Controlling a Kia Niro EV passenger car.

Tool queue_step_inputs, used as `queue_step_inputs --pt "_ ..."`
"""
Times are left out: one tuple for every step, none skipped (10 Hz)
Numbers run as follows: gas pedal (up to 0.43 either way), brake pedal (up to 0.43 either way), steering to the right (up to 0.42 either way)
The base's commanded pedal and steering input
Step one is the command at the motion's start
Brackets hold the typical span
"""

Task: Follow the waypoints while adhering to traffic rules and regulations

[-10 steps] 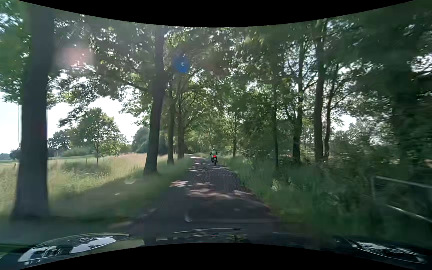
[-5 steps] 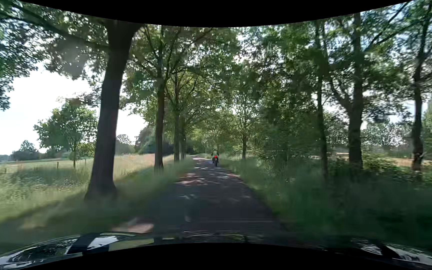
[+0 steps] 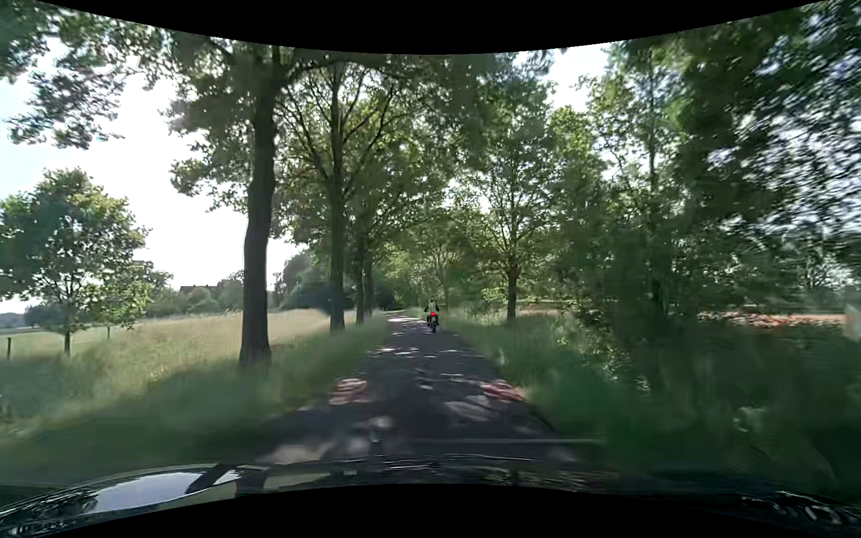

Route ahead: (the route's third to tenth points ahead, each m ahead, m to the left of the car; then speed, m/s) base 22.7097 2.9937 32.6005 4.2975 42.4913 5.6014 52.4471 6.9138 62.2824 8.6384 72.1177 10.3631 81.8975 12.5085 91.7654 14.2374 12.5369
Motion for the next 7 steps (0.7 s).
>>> queue_step_inputs --pt "0.169 0.000 -0.020" --pt "0.169 0.000 -0.017" --pt "0.157 0.000 -0.014" --pt "0.130 0.000 -0.011" --pt "0.130 0.000 -0.009" --pt "0.130 0.000 -0.009" --pt "0.130 0.000 -0.009"
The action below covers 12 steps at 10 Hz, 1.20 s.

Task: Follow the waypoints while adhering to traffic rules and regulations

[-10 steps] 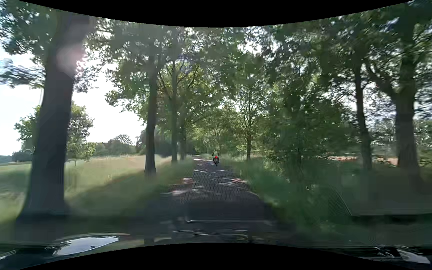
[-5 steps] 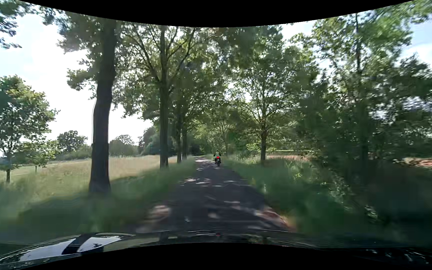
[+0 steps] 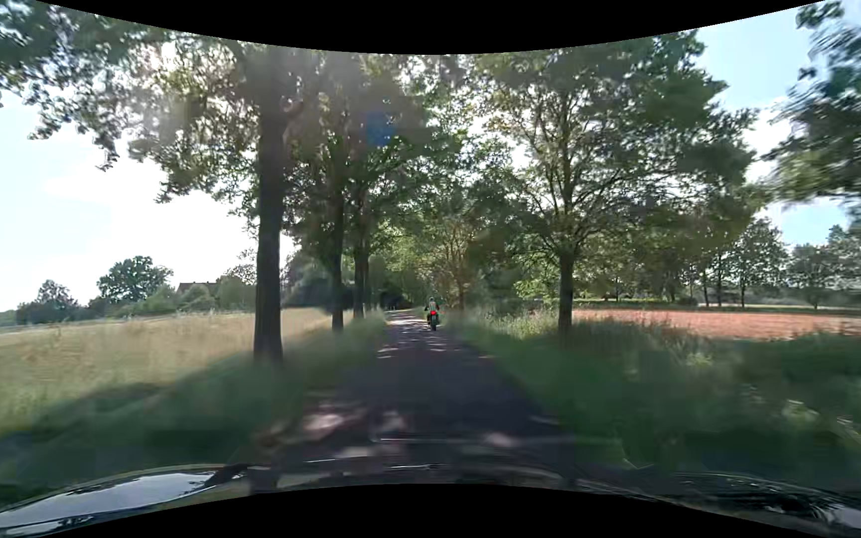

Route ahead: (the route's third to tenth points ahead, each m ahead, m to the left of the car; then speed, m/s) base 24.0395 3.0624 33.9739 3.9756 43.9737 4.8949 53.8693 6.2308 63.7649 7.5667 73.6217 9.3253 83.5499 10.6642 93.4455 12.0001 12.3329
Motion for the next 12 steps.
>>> queue_step_inputs --pt "0.130 0.000 -0.009" --pt "0.130 0.000 -0.009" --pt "0.130 0.000 -0.009" --pt "0.130 0.000 -0.009" --pt "0.130 0.000 -0.009" --pt "0.130 0.000 -0.009" --pt "0.130 0.000 -0.009" --pt "0.118 0.000 -0.009" --pt "0.110 0.000 -0.009" --pt "0.059 0.000 -0.009" --pt "0.047 0.000 -0.009" --pt "0.047 0.000 -0.010"
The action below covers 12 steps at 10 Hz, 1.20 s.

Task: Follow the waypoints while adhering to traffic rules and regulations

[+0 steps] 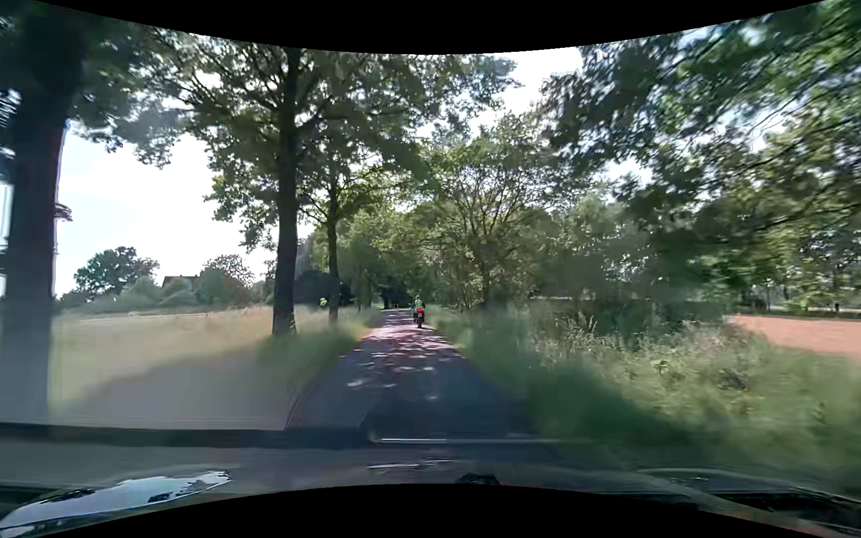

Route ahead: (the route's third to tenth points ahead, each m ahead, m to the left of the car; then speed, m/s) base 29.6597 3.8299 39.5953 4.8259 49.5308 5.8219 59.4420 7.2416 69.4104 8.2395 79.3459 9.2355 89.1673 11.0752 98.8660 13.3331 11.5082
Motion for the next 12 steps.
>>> queue_step_inputs --pt "0.047 0.000 -0.011" --pt "0.059 0.000 -0.012" --pt "0.079 0.000 -0.016" --pt "0.118 0.000 -0.018" --pt "0.118 0.000 -0.024" --pt "0.110 0.000 -0.053" --pt "0.110 0.000 -0.080" --pt "0.110 0.000 -0.072" --pt "0.110 0.000 -0.051" --pt "0.110 0.000 -0.029" --pt "0.110 0.000 -0.014" --pt "0.118 0.000 -0.006"
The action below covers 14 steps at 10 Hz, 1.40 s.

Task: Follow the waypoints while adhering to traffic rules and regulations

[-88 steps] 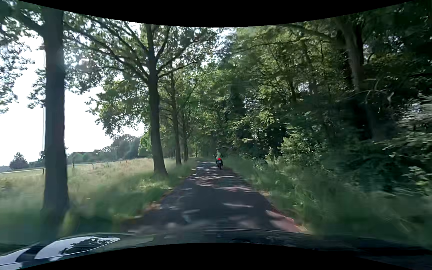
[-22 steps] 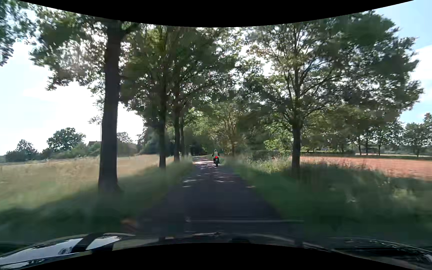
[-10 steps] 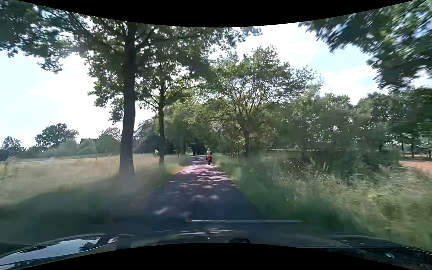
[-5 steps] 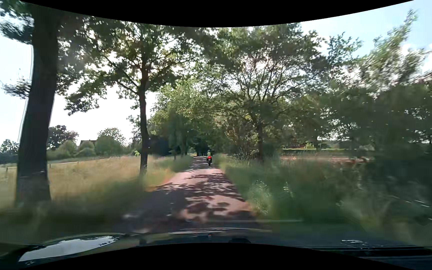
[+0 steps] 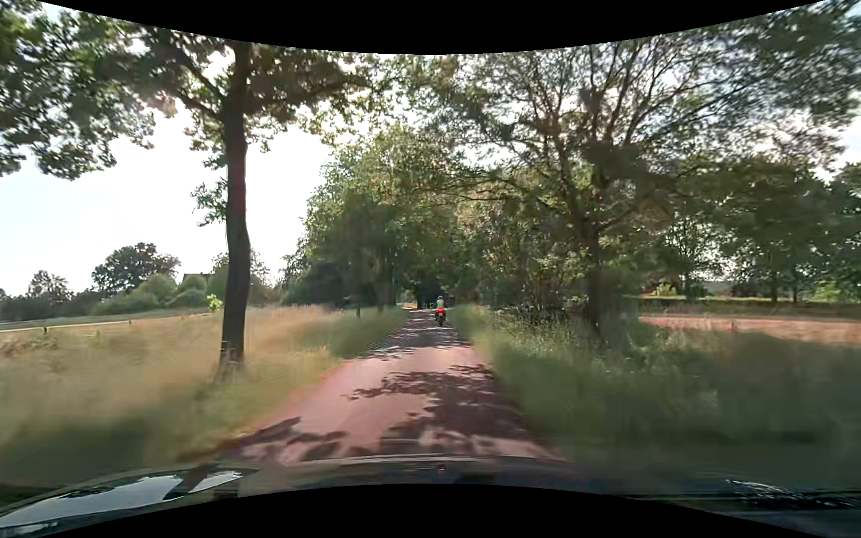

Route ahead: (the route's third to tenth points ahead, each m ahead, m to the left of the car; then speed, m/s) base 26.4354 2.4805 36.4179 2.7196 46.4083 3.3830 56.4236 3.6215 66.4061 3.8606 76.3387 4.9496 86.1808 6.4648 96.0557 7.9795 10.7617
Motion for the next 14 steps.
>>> queue_step_inputs --pt "0.118 0.000 -0.007" --pt "0.118 0.000 -0.006" --pt "0.130 0.000 -0.005" --pt "0.150 0.000 -0.002" --pt "0.150 0.000 -0.002" --pt "0.150 0.000 -0.002" --pt "0.138 0.000 -0.002" --pt "0.138 0.000 -0.002" --pt "0.138 0.000 -0.002" --pt "0.130 0.000 -0.002" --pt "0.110 0.000 -0.003" --pt "0.110 0.000 -0.003" --pt "0.098 0.000 -0.002" --pt "0.098 0.000 -0.003"
